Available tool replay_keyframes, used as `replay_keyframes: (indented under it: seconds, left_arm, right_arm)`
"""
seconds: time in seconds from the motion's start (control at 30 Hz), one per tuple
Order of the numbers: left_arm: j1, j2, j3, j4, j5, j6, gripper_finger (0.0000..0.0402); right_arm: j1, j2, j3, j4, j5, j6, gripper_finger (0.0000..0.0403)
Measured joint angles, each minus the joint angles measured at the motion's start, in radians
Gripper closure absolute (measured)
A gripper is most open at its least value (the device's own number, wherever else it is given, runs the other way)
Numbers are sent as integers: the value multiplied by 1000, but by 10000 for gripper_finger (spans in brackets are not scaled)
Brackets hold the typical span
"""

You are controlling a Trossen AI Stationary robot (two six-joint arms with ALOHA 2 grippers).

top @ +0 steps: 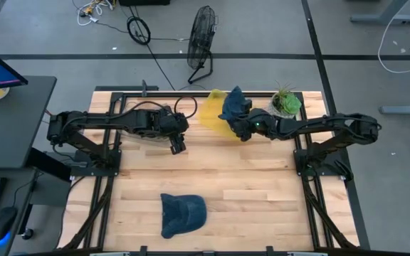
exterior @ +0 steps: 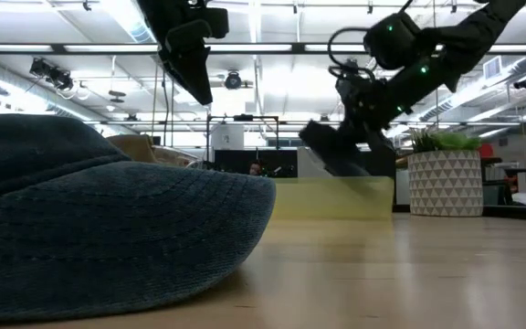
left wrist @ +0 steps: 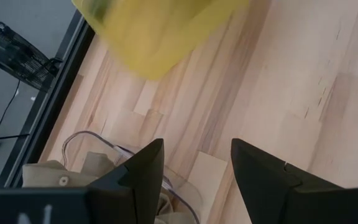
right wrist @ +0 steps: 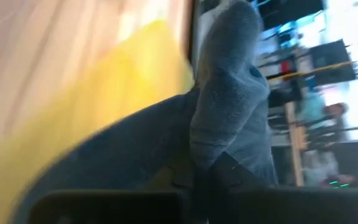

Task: Pick & Place hat
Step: Put the top blue cap into the yellow bin

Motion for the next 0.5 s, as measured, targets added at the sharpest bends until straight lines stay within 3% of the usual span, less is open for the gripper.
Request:
replay_keyframes:
  seconds: [0.23,0.5]
  left_arm:
    - [0,0,0,0,0,-2,209]
    - [0,0,0,0,0,-2,209]
  right_arm:
    - [-24,0,-8,-131,-143,117,347]
    - [-24,-1,-8,-189,-168,271,281]
